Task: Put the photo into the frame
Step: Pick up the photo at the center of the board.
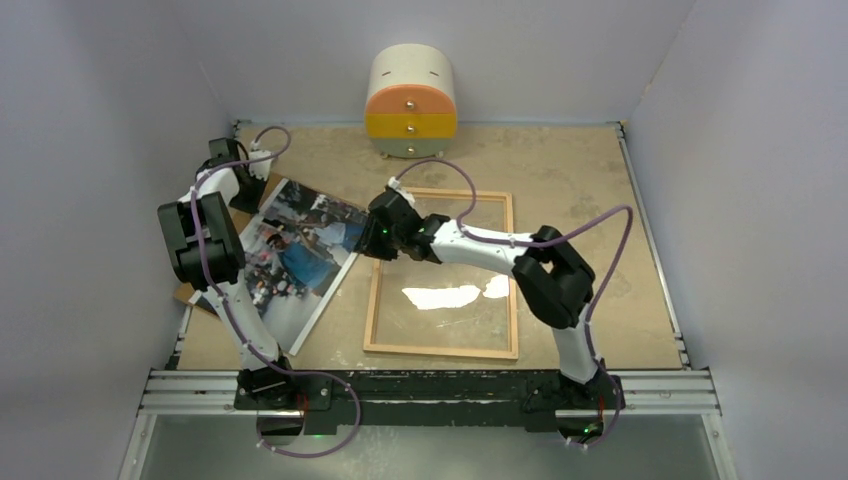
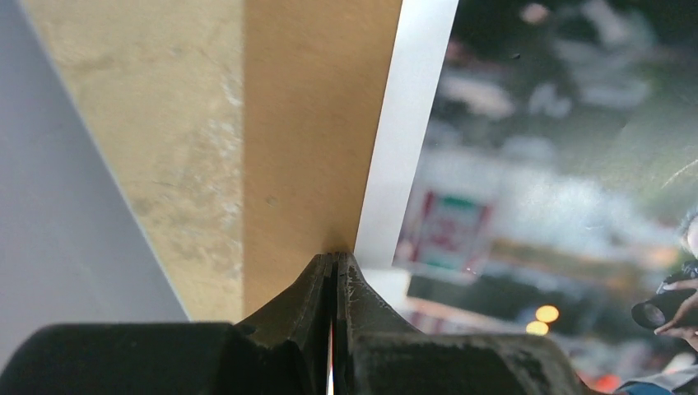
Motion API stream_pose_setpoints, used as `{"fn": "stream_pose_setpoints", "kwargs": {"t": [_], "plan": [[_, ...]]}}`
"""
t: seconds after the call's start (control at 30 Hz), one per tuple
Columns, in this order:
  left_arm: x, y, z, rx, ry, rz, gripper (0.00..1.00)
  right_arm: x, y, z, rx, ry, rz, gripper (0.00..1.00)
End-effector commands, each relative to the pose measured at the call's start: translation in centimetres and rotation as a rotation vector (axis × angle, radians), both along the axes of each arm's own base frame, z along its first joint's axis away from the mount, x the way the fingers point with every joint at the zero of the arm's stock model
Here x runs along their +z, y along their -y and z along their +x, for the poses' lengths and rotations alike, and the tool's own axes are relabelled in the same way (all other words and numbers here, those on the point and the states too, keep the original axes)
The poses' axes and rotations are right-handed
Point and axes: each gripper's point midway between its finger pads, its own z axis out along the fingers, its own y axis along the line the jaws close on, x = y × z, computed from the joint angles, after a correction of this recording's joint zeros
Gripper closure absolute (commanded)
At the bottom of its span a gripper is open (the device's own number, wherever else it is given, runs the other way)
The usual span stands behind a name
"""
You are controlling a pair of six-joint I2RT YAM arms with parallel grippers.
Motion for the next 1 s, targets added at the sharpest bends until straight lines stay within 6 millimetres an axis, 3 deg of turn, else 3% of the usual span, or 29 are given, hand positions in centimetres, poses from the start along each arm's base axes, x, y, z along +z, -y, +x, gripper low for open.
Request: {"fn": "stream_pose_setpoints", "kwargs": {"t": [0.0,0.07,0.27,0.47,0.73,0.83,0.97], "plan": [[2.6,1.2,-1.7,0.013,-0.033,-0.062,0.99,1.7,-5.0,-0.6,0.031,-0.025,0.109,0.59],[3.5,0.0,-1.7,0.031,-0.004,-0.023,0.97,0.8,-6.0,-1.3,0.037,-0.055,0.103,0.52],[4.3,-3.4,-2.1,0.078,0.031,0.063,0.95,-1.3,-6.4,-3.0,0.031,-0.114,0.080,0.49],[5.1,-4.1,-2.2,0.080,0.052,0.091,0.93,-3.1,-5.4,-3.7,0.019,-0.149,0.034,0.49],[6.5,-8.5,0.2,0.231,0.191,0.284,0.90,-5.4,-4.3,-3.5,-0.019,-0.184,-0.030,0.47],[6.4,-9.3,1.1,0.265,0.237,0.312,0.90,-6.3,-3.7,-3.3,-0.028,-0.194,-0.042,0.47],[3.9,-9.2,1.5,0.263,0.185,0.306,0.90,-7.2,-3.2,-3.4,-0.044,-0.210,-0.051,0.47]]}}
